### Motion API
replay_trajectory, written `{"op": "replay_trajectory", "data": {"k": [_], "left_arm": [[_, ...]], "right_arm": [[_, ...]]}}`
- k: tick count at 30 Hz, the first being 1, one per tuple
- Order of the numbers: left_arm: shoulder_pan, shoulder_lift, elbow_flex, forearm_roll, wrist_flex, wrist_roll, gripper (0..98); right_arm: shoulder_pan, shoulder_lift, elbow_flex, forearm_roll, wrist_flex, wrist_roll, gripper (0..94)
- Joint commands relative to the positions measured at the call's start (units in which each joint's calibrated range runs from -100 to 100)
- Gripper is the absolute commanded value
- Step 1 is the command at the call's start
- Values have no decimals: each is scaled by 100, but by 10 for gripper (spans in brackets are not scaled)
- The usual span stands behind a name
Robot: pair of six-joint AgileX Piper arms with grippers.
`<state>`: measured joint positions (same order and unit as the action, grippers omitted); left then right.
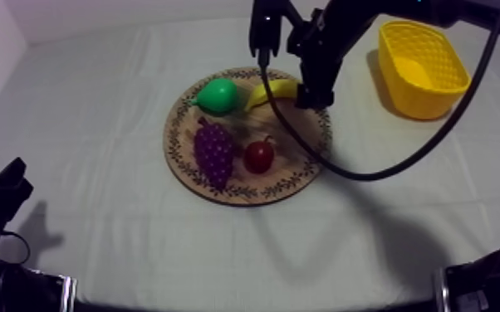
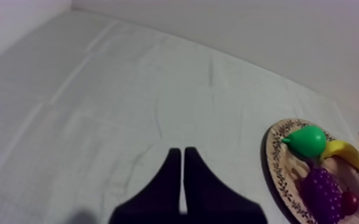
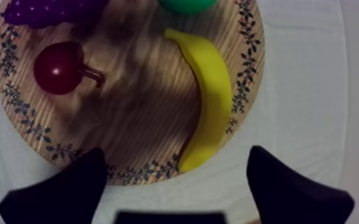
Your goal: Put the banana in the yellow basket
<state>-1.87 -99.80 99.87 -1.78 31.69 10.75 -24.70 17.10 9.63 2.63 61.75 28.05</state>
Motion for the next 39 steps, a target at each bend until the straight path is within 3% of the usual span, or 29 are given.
{"op": "replay_trajectory", "data": {"k": [1, 5, 12, 22, 29, 39], "left_arm": [[2, -3, 2, 0, 0, 0, 1], [2, -3, 2, 0, 0, 1, 1], [2, -3, 2, 0, 0, 2, 1], [2, -3, 2, 0, 0, 2, 1], [2, -3, 2, 0, 0, 2, 1], [2, -3, 2, 0, 0, 1, 1]], "right_arm": [[4, 6, -7, -4, 29, 6, 740], [27, 31, -3, -35, -16, 11, 730], [54, 223, -36, -89, -147, 20, 619], [-57, 1055, -550, -24, -305, -136, 582], [-147, 1623, -729, 440, -829, -612, 575], [-8, 2173, -1210, 533, -772, -564, 513]]}}
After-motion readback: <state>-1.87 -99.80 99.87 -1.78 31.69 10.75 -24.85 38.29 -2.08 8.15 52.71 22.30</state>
